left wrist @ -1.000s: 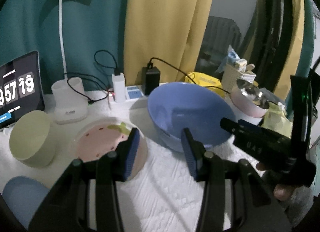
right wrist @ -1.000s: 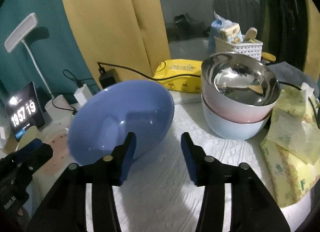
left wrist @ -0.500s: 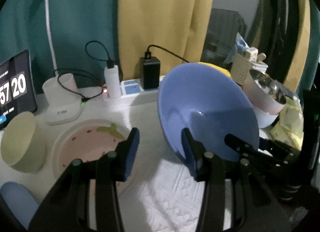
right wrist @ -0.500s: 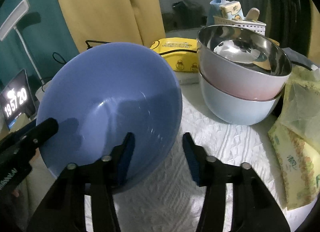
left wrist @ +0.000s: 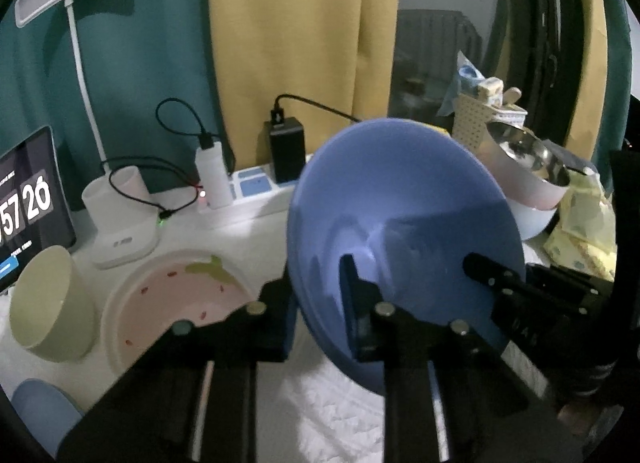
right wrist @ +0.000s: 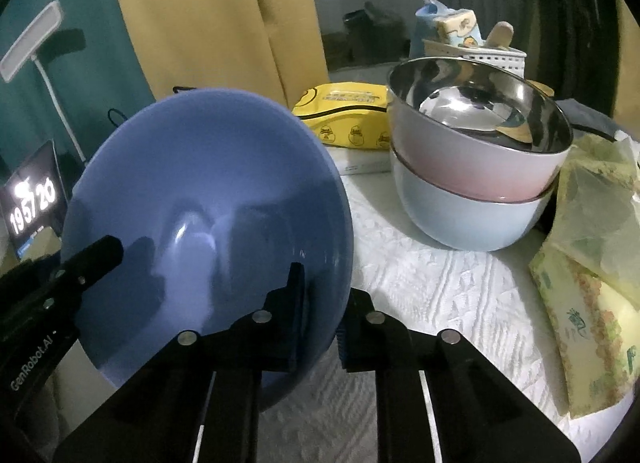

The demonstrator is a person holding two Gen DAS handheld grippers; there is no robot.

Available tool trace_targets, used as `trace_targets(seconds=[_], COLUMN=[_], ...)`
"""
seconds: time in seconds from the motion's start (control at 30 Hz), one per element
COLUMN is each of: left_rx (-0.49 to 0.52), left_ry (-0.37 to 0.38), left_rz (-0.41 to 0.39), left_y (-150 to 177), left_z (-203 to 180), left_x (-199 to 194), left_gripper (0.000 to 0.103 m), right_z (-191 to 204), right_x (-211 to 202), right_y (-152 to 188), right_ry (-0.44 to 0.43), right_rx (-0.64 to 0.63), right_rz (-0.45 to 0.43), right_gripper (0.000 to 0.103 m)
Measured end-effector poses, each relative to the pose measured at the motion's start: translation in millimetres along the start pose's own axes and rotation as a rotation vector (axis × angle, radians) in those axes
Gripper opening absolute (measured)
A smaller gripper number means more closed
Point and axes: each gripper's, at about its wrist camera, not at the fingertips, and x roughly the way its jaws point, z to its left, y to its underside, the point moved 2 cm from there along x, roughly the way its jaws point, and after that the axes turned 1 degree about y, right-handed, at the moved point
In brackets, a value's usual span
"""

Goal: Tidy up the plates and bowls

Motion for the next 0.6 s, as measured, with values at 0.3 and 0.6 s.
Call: trace_targets(seconds=[0.3, 0.6], left_rx=[-0.003, -0.014], left_ry=[0.000, 0.027], left_rz=[-0.003, -0.007], left_y=[3.0, 8.2], left_z=[3.3, 7.1], left_x=[-17.7, -47.5], left_gripper=[0.018, 0.018], right_z=[9.8, 17.8], right_x=[-31.4, -67.2], right_y=[-2.7, 1.8], right_ry=[-0.006, -0.018], right_rx=[-0.018, -0.013], right_rz=[-0.046, -0.072], right_gripper=[0.014, 0.014])
